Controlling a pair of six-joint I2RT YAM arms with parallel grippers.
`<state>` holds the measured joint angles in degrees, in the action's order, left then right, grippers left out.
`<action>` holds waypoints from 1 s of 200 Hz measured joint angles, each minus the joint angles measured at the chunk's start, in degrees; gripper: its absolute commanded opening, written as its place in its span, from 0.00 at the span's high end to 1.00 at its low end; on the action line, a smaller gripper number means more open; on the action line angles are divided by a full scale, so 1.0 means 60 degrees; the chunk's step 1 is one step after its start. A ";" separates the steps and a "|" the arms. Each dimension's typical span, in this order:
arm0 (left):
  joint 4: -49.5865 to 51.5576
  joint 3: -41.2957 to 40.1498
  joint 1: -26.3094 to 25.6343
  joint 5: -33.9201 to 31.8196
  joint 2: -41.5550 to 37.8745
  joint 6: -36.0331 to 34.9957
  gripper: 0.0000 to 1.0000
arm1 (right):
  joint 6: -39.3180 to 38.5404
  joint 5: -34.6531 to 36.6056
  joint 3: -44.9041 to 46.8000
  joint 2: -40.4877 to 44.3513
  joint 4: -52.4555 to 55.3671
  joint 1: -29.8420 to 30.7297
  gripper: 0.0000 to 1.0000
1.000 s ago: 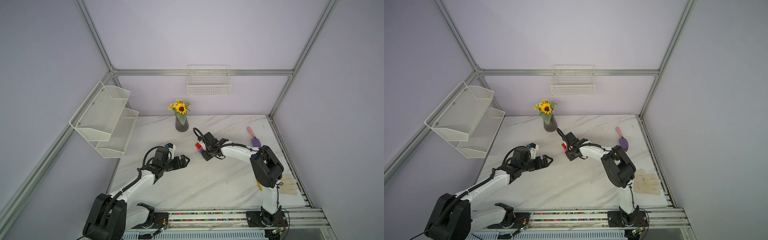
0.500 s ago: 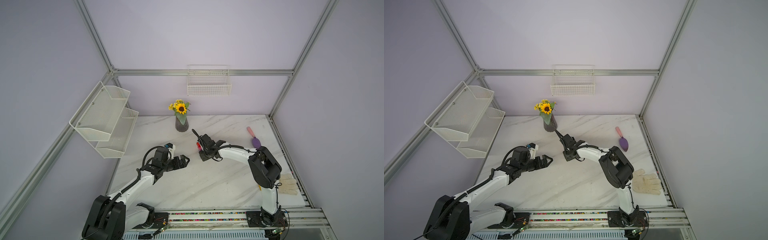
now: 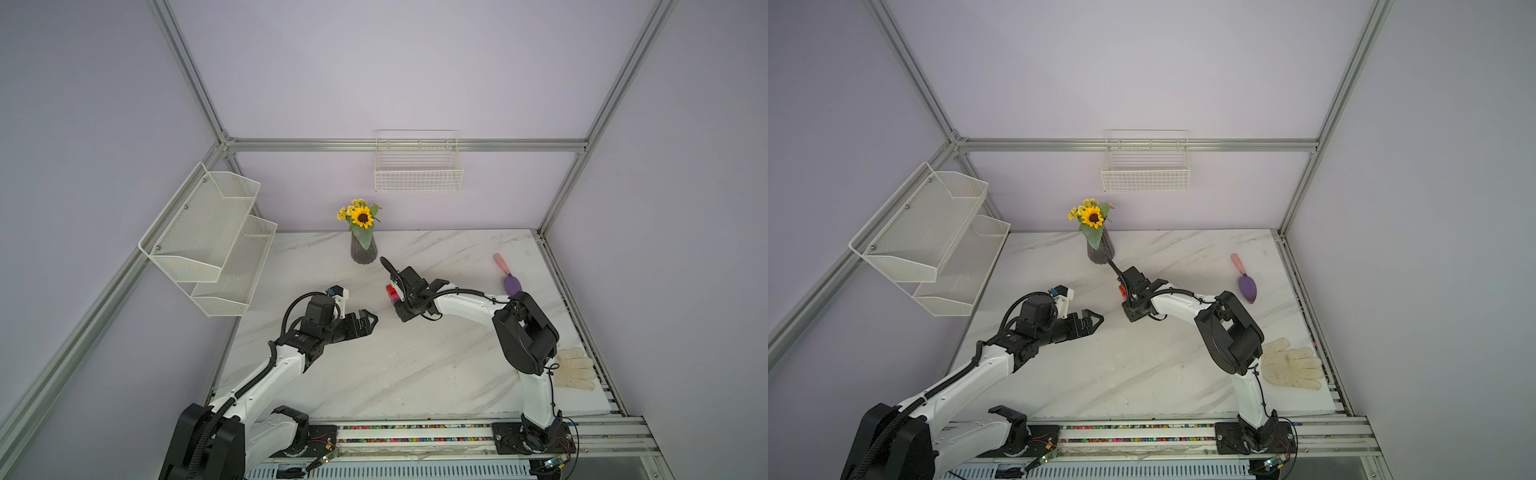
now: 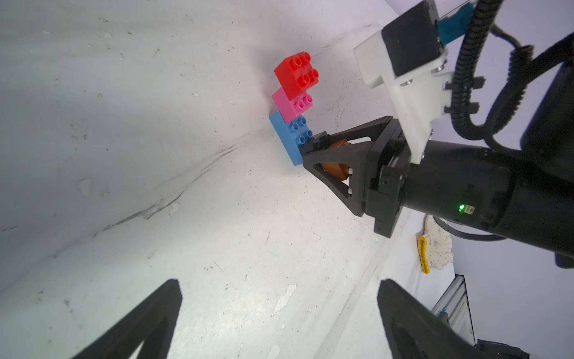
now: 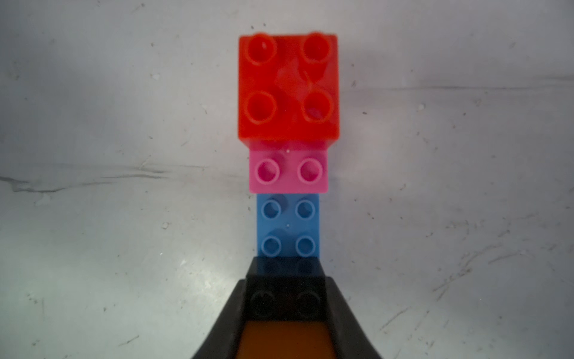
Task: Assemble the letter v with lego
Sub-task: Assemble the lego brick with the lego brick.
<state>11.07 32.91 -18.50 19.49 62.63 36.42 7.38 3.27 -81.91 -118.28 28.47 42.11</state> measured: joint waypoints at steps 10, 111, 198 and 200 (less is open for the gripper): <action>0.0109 0.0000 0.0000 -0.0029 -0.0087 0.0000 0.00 | -0.0033 -0.0142 -0.0033 -0.0036 -0.0069 0.0000 1.00; 0.0565 0.0000 0.0000 -0.0328 -0.0648 0.0000 0.00 | -0.0157 -0.1279 -0.0248 -0.0382 -0.0798 0.0000 1.00; 0.0481 -0.0186 0.0000 -0.1147 -0.0382 0.0087 0.00 | -0.1147 -0.0437 -0.1606 -0.0925 0.0860 0.0291 1.00; 0.0474 -0.0200 0.0000 -0.1180 -0.0364 0.0087 0.00 | -0.1173 -0.0408 -0.1643 -0.0947 0.0892 0.0299 1.00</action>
<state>13.91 31.70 -18.50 12.40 60.45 36.95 0.34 0.82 -91.77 -123.96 33.82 43.90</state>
